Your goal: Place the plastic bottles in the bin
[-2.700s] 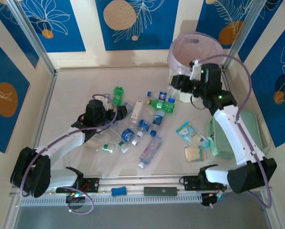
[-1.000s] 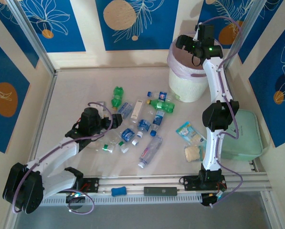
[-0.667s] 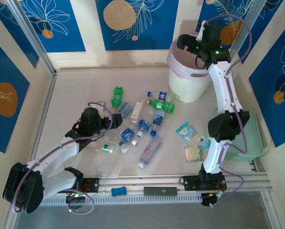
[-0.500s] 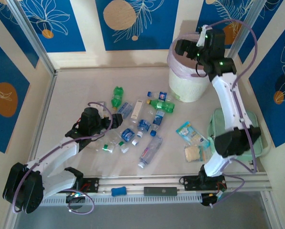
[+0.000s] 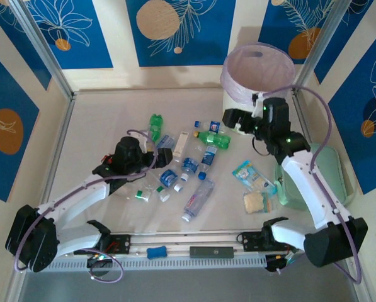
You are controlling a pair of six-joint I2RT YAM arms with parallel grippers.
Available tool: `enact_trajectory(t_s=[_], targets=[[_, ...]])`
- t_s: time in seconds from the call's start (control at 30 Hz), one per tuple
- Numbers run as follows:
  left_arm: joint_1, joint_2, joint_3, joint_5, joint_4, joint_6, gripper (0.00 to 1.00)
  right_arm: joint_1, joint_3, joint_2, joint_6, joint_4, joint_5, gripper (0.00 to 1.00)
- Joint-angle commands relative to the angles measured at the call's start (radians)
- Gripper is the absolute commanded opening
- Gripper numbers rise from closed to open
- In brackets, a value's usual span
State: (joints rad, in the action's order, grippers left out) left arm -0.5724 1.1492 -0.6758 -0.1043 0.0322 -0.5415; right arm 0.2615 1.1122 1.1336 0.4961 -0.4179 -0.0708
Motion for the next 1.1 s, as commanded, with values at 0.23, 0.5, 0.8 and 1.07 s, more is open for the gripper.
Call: enact_trajectory(t_s=[0.23,0.5,0.8,1.07], targets=[[-0.219,0.097,-0.099,-0.013,-0.173,0.083,0.96,0.093,-0.342,-0.073,0.324,0.203,-0.146,0.99],[-0.433,0.197,-0.094,0.056,-0.259,0.053,0.94,0.099,-0.454,-0.152,0.407,0.252,-0.245,0.99],[-0.557,0.345,-0.188,0.121,-0.37,0.066,0.9,0.082,-0.483,-0.208,0.402,0.241,-0.265,0.99],[-0.588,0.475,-0.277,0.148,-0.449,0.111,0.82,0.076,-0.488,-0.194,0.404,0.249,-0.254,0.99]])
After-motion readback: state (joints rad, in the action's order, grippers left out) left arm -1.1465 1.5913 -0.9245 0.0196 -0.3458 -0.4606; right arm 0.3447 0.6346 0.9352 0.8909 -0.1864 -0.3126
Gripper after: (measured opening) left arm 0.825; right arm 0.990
